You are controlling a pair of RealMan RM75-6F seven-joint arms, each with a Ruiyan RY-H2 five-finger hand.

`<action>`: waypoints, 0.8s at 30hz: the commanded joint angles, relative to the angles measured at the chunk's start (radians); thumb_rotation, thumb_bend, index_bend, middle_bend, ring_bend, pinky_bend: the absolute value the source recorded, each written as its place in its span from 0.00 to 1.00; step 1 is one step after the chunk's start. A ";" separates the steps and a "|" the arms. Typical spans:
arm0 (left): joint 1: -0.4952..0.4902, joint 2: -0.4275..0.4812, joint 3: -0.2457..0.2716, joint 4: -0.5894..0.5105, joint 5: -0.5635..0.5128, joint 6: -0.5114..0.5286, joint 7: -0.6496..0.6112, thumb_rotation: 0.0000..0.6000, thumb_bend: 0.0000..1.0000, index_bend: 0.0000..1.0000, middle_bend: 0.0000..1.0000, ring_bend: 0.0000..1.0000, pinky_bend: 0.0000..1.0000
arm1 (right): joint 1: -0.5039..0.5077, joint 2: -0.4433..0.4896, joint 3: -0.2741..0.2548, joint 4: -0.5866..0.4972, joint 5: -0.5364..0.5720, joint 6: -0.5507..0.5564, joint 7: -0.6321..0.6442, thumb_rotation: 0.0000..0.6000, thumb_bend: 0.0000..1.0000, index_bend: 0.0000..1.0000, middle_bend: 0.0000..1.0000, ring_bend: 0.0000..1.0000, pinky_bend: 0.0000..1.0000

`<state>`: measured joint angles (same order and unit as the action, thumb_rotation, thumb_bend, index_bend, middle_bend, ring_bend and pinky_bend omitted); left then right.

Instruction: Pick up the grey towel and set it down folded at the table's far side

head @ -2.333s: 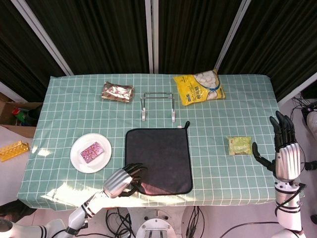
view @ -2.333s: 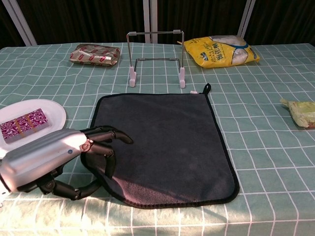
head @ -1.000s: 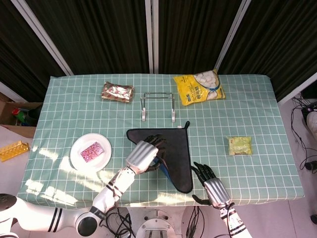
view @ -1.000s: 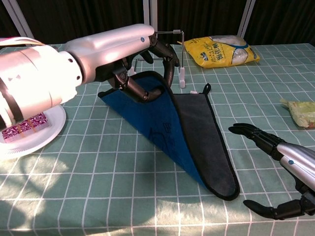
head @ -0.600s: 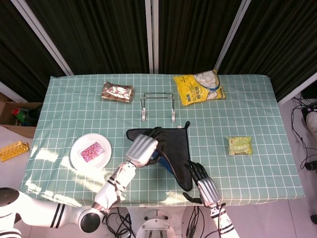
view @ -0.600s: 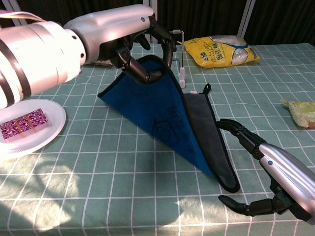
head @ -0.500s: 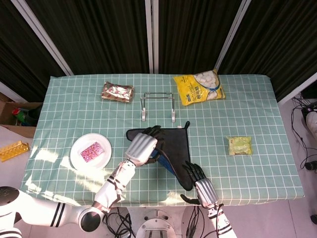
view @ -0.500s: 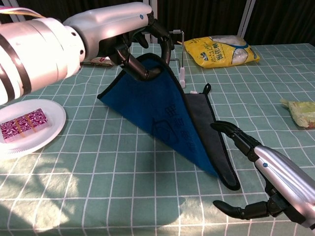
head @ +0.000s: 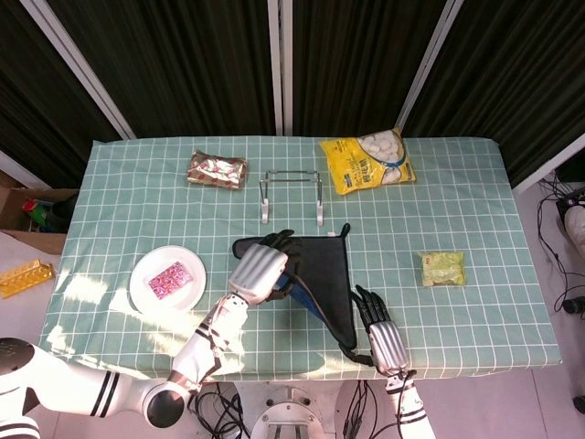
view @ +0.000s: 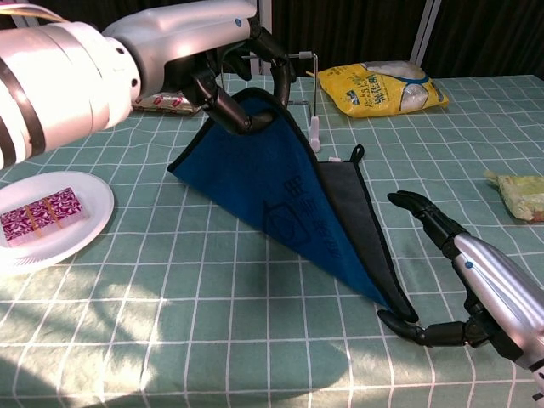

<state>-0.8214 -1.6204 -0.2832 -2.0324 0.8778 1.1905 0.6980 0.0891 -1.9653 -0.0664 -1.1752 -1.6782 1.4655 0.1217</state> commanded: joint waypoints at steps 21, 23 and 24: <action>0.009 0.068 0.016 -0.040 -0.018 0.005 -0.133 1.00 0.52 0.83 0.22 0.11 0.20 | 0.017 0.010 0.084 -0.051 0.032 0.079 0.105 1.00 0.52 1.00 0.10 0.00 0.00; 0.018 0.077 0.017 -0.037 -0.008 0.009 -0.158 1.00 0.52 0.83 0.22 0.11 0.20 | 0.028 0.038 0.114 -0.088 0.034 0.092 0.093 1.00 0.53 1.00 0.10 0.00 0.00; 0.025 0.082 0.018 -0.035 0.000 0.013 -0.174 1.00 0.52 0.83 0.22 0.11 0.20 | 0.035 0.056 0.133 -0.110 0.036 0.097 0.083 1.00 0.53 1.00 0.10 0.00 0.00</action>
<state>-0.8065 -1.5470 -0.2662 -2.0696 0.8676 1.1985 0.5431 0.1104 -1.9381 0.0369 -1.2527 -1.6461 1.5490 0.2200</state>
